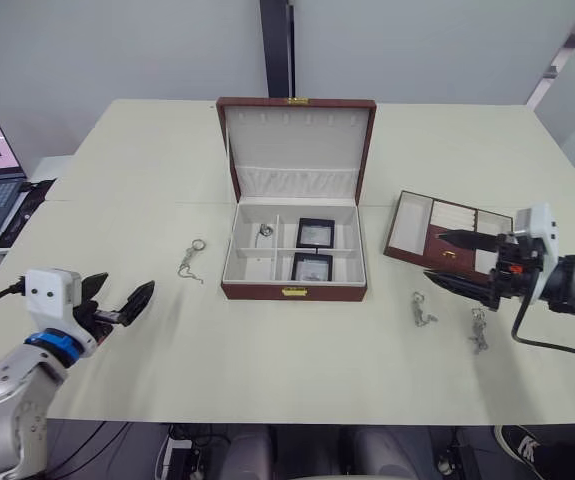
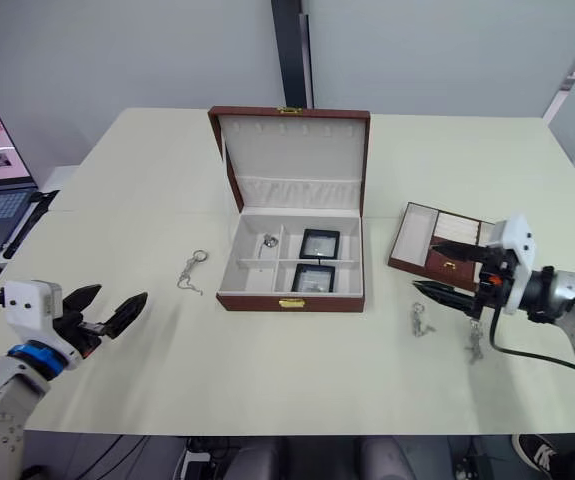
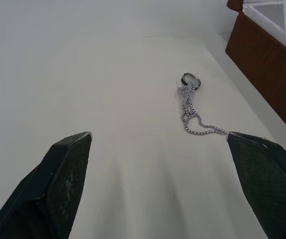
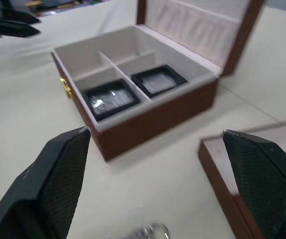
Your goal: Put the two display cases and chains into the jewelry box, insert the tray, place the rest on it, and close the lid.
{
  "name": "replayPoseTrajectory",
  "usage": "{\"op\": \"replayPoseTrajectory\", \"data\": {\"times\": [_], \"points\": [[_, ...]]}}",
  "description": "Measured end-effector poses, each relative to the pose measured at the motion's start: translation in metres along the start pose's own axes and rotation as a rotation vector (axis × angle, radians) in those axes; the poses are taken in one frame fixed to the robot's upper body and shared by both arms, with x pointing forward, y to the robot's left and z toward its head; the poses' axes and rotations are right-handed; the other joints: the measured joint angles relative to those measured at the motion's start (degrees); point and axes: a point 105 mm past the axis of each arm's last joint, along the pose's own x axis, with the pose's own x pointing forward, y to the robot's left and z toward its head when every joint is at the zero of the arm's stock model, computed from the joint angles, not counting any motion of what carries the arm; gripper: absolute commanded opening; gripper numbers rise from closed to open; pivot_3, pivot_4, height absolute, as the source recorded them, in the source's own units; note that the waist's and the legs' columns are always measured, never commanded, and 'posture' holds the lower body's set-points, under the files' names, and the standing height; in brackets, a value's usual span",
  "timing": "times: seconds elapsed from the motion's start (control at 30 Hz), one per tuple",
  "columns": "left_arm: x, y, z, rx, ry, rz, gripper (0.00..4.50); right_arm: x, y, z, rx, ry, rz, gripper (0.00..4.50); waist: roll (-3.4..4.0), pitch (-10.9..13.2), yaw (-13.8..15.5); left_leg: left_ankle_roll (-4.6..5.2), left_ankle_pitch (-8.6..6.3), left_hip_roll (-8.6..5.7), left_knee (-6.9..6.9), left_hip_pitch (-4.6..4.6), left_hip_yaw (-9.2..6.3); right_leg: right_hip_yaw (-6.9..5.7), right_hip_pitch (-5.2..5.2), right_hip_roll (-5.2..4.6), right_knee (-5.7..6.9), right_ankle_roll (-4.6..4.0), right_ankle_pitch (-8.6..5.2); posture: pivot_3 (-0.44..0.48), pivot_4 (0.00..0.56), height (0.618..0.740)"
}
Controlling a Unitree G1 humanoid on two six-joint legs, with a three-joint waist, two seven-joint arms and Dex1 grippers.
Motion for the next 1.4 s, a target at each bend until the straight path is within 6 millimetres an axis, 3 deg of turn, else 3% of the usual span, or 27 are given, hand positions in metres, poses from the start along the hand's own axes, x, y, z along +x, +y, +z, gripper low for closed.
{"op": "replayPoseTrajectory", "data": {"times": [0.3, 0.5, 0.63, 0.77, 1.07, 1.4], "points": [[0.048, -0.024, -0.005, -0.07, -0.035, 0.017, 4.49, 0.04, 0.02, 0.029, -0.064, -0.05, 0.15, 4.5, -0.06, -0.03, -0.04, 0.0, 0.0, -0.03, 0.04, 0.03, -0.05, -0.05, 0.05, -0.01, 0.0, 0.0, 0.0, 0.0, 0.15, 0.74], [0.07, -0.036, -0.025, -0.096, 0.024, 0.01, 4.49, 0.047, 0.023, 0.029, -0.05, -0.056, 0.157, 4.5, -0.07, -0.04, -0.04, 0.0, 0.0, -0.03, 0.05, 0.02, -0.06, -0.06, 0.04, -0.01, 0.03, 0.0, 0.0, 0.0, 0.15, 0.74], [0.084, -0.037, -0.022, -0.079, 0.013, 0.014, 4.49, 0.05, 0.023, 0.031, -0.056, -0.062, 0.155, 4.5, -0.07, -0.04, -0.04, 0.0, 0.0, -0.05, 0.06, 0.01, -0.06, -0.07, 0.04, -0.02, 0.03, 0.0, 0.0, 0.0, 0.15, 0.74], [0.093, -0.039, -0.021, -0.064, 0.014, 0.013, 4.49, 0.05, 0.024, 0.031, -0.053, -0.059, 0.154, 4.5, -0.07, -0.04, -0.05, 0.0, 0.01, -0.05, 0.06, 0.02, -0.06, -0.06, 0.04, -0.02, 0.03, 0.0, 0.0, 0.0, 0.15, 0.74], [0.095, -0.04, -0.023, -0.049, 0.03, 0.017, 4.49, 0.051, 0.026, 0.032, -0.058, -0.057, 0.149, 4.5, -0.05, -0.07, -0.04, 0.0, 0.01, -0.06, 0.06, 0.04, -0.06, -0.05, 0.05, -0.03, 0.03, 0.0, 0.0, 0.0, 0.15, 0.74], [0.095, -0.039, -0.025, -0.053, 0.037, 0.023, 2.19, 0.05, 0.026, 0.027, -0.039, -0.048, 0.147, 4.5, -0.04, -0.07, 0.0, 0.0, 0.01, -0.08, 0.06, 0.03, -0.06, -0.06, 0.06, -0.04, 0.02, 0.0, 0.0, 0.0, 0.15, 0.74]]}}
